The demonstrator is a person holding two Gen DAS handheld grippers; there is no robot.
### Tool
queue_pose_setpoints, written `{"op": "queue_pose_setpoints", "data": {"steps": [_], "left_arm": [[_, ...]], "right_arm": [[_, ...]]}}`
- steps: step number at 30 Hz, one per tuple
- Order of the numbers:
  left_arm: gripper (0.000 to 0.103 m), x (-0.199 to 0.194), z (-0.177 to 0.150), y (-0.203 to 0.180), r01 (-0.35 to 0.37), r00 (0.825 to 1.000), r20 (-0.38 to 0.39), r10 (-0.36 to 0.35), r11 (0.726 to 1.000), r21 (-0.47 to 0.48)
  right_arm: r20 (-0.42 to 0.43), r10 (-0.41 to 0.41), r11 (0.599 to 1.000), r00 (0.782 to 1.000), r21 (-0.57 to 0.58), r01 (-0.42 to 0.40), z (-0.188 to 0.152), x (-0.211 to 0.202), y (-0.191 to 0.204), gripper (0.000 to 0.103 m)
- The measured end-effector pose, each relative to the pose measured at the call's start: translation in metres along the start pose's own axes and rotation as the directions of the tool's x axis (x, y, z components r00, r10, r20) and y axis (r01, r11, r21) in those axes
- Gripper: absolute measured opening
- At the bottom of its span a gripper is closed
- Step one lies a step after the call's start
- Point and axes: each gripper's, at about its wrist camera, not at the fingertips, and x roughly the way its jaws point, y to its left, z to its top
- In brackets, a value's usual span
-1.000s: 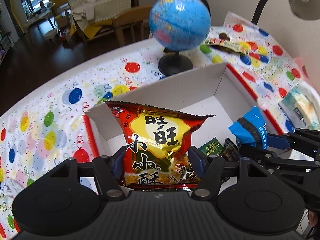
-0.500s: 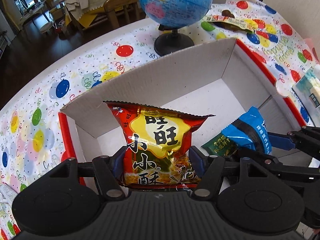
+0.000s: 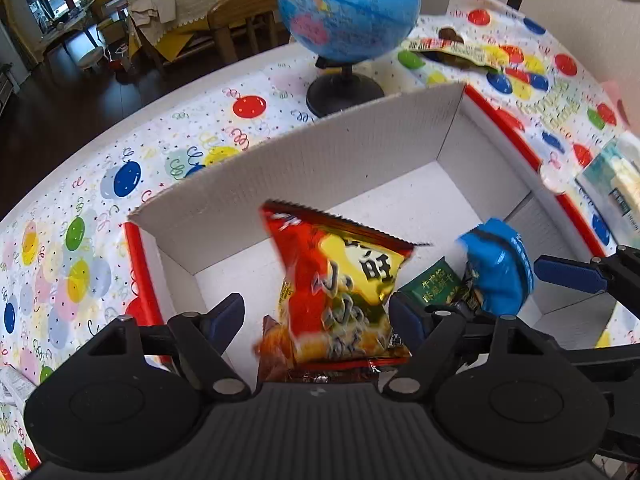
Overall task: Organize snacks
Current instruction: 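Release the red bag into the box with the left tool while the right tool drops the blue packet, then move both tools back from the box to the remaining snacks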
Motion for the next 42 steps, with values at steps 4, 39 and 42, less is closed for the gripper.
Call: {"op": "queue_pose_setpoints", "data": {"steps": [4,39,42], "left_arm": [[0.079,-0.014,-0.004,0.007,0.013,0.999,0.031,-0.012,1.0,-0.015],[0.092,-0.18,-0.121,0.128,0.099,0.953,0.298,-0.046,0.981,-0.165],[0.102,-0.187,-0.133,0.145,0.103,0.948,0.316,-0.038,0.976,-0.191]], "right_arm": [[0.021,-0.003,1.0,1.0,-0.002,0.003,0.0,-0.013,0.0,0.065],[0.234,0.197,0.98,0.952,-0.057,-0.189,0.002,-0.108,0.119,0.099],[0.234,0.214,0.977,0.948,-0.072,-0.203,0.001,-0.107,0.135,0.1]]}}
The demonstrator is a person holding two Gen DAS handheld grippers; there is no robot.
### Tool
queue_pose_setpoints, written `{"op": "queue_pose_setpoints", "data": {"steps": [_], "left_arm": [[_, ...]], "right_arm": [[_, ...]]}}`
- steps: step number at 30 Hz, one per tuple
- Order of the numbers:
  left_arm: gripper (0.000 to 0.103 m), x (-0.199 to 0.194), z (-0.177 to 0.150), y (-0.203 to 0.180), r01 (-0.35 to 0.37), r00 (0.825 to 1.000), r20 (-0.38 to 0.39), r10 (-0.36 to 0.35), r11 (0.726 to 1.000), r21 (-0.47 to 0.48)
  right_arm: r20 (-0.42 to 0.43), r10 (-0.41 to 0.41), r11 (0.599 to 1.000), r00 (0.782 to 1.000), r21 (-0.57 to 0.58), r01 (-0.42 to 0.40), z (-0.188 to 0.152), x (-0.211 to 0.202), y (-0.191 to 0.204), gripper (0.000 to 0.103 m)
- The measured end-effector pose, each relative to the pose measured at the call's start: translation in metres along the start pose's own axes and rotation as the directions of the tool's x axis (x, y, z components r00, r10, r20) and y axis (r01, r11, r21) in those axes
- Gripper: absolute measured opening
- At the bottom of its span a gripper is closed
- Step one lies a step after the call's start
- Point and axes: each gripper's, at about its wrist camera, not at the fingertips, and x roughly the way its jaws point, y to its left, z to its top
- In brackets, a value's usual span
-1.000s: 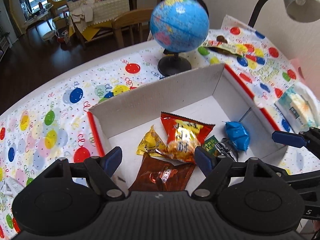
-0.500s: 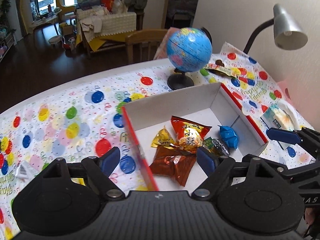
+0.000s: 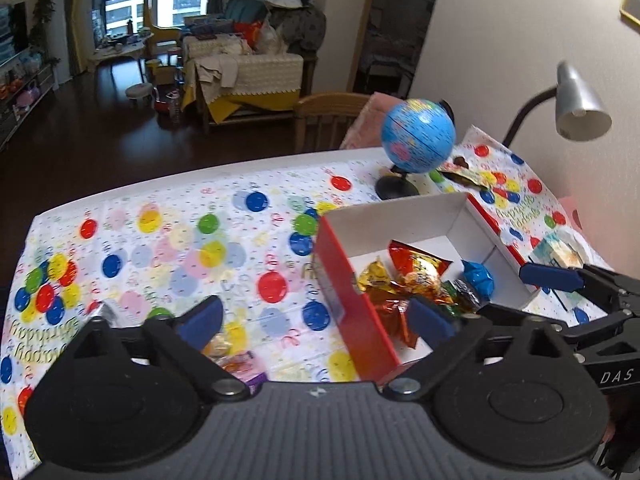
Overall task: Organize snacks
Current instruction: 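Move both tools back from the box to the remaining snacks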
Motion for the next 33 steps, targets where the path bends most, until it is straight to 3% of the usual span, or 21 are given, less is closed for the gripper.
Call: {"op": "queue_pose_setpoints", "data": {"steps": [7,15,24,33], "left_arm": [[0.102,-0.017,-0.015,0.047,-0.041,0.999,0.029,0.043,0.998,-0.053],[0.103,-0.015,-0.041,0.098,-0.098,0.995,0.001,0.098,0.992,-0.079],[0.102,0.018,-0.079,0.122,-0.146,0.987,-0.064,0.145,0.989,-0.022],[0.102,0.061,-0.112,0.124,-0.134,0.981,-0.136,0.135,0.991,0.02]], "right_arm": [[-0.021,0.029,1.0,0.999,-0.012,-0.029,-0.007,0.018,0.034,0.1],[-0.086,0.044,0.997,0.995,-0.06,-0.049,-0.026,0.048,0.078,0.097],[-0.199,0.003,0.998,0.98,-0.059,-0.015,-0.056,0.096,0.102,0.085],[-0.28,-0.054,0.996,0.958,-0.09,0.03,-0.074,0.135,0.102,0.076]]}}
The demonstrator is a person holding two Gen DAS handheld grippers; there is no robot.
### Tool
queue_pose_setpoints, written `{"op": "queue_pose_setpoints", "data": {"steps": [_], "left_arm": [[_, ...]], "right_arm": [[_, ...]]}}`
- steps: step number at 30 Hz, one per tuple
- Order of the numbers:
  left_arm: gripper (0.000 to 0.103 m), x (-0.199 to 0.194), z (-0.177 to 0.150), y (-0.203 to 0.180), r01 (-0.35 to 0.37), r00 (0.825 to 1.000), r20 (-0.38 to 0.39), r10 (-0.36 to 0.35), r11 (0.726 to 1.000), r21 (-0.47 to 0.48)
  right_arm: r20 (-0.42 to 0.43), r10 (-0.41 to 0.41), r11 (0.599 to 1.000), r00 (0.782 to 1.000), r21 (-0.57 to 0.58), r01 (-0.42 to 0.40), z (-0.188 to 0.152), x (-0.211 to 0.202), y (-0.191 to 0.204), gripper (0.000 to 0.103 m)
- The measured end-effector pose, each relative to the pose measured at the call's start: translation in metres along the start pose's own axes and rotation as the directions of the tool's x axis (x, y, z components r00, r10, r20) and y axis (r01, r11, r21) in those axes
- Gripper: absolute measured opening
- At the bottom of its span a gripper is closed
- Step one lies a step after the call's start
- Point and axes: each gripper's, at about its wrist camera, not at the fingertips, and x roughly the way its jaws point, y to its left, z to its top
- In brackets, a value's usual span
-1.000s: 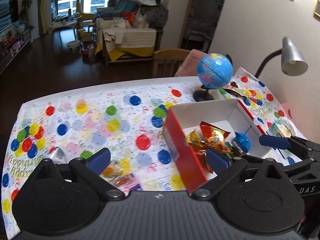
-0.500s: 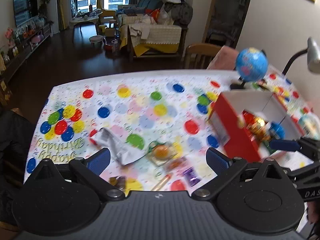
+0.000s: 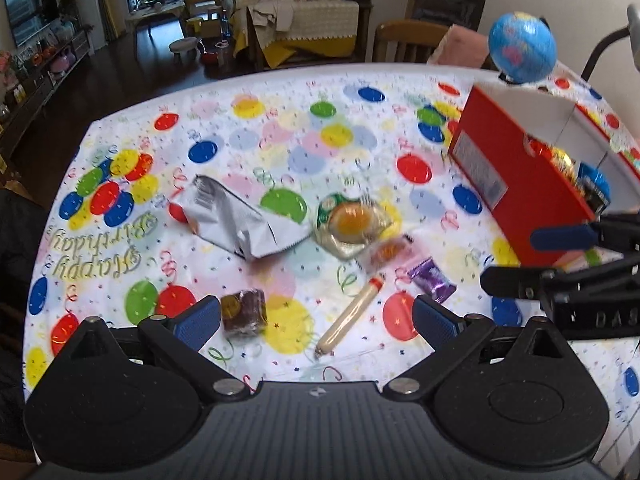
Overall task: Organize snacks
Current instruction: 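Move both tools back from the box to the remaining snacks, then grasp the cream stick snack with the left tool while the right tool grasps the purple candy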
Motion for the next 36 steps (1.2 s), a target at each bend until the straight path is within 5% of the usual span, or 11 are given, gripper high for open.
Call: {"op": "queue_pose_setpoints", "data": {"steps": [10,15,19,26,32,36], "left_arm": [[0.101,0.035,-0.011,-0.016,0.017,1.0,-0.017,-0.015,0.995,0.093],[0.076,0.051,-0.011,-0.018,0.023,0.998,-0.053,-0.017,0.993,0.113],[0.066,0.059,-0.011,-0.016,0.033,0.997,-0.07,-0.025,0.993,0.114],[0.049,0.066,-0.011,-0.018,0.033,0.997,-0.076,-0.024,0.992,0.126],[0.022,0.066,-0.008,-0.023,0.059,0.995,-0.082,-0.048,0.989,0.135],[0.015,0.066,-0.006,-0.022,0.09,0.992,-0.099,-0.079,0.989,0.115]], "right_arm": [[-0.097,0.003,1.0,0.995,-0.025,-0.005,0.002,0.045,-0.002,0.06],[-0.137,0.014,0.998,0.99,-0.05,-0.022,0.003,0.063,0.003,0.047],[-0.163,-0.005,0.997,0.987,-0.079,-0.008,0.003,0.073,0.008,0.037],[-0.17,-0.062,0.988,0.984,-0.152,0.036,0.0,0.079,0.02,0.032],[-0.159,-0.084,0.985,0.984,-0.162,0.058,-0.001,0.079,0.02,0.024],[-0.154,-0.073,0.989,0.985,-0.136,0.052,-0.002,0.076,0.016,0.023]]}}
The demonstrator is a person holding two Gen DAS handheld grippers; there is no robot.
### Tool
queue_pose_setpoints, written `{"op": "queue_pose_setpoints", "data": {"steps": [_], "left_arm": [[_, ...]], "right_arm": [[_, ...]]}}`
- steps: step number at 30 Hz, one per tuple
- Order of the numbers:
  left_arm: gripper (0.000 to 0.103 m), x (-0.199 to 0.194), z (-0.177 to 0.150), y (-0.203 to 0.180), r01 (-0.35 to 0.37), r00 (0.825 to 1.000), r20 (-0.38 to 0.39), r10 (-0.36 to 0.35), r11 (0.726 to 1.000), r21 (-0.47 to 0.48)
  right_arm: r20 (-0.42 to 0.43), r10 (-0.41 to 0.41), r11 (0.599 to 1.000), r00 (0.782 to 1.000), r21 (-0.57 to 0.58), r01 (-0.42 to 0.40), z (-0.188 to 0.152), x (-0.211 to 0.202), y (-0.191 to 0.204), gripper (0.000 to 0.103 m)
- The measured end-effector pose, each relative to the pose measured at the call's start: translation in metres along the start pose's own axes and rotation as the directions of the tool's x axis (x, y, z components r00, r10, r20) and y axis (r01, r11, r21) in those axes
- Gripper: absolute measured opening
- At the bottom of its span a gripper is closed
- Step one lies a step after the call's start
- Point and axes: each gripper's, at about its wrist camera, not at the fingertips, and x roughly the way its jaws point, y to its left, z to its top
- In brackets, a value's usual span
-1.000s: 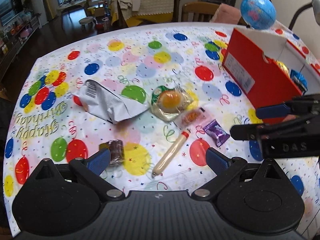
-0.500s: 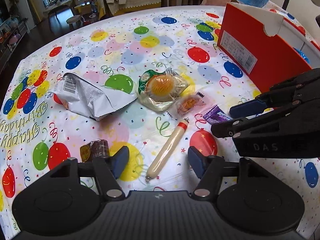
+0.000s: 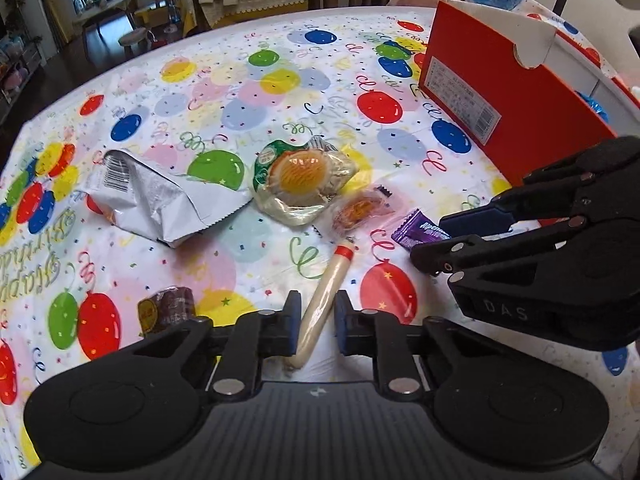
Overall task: Organize snacks
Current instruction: 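Grasp the cream stick snack with the left tool while the right tool grasps the purple candy, then carry the stick snack with the left tool while the right tool carries the purple candy to the box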
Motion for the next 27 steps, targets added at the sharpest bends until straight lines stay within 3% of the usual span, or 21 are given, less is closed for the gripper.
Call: {"op": "queue_pose_setpoints", "data": {"steps": [4,9,17,27], "left_arm": [[0.011,-0.001,0.002,0.006,0.059,0.997,-0.035,-0.062,0.995,-0.077],[0.011,-0.005,0.0,0.007,0.084,0.994,-0.059,-0.092,0.988,-0.132],[0.011,-0.026,-0.002,-0.005,0.067,0.995,-0.064,-0.077,0.988,-0.138],[0.011,-0.068,0.013,-0.031,0.044,0.999,0.017,-0.042,0.993,-0.109]], "right_arm": [[0.014,0.01,0.999,1.0,0.044,-0.01,-0.004,-0.009,-0.006,0.022],[0.044,0.026,0.996,0.999,0.087,-0.03,-0.011,-0.029,-0.013,0.022],[0.095,0.052,0.992,0.994,0.113,-0.063,-0.024,-0.068,-0.019,0.022],[0.193,0.046,0.986,0.98,0.148,-0.075,-0.035,-0.118,-0.037,0.022]]}}
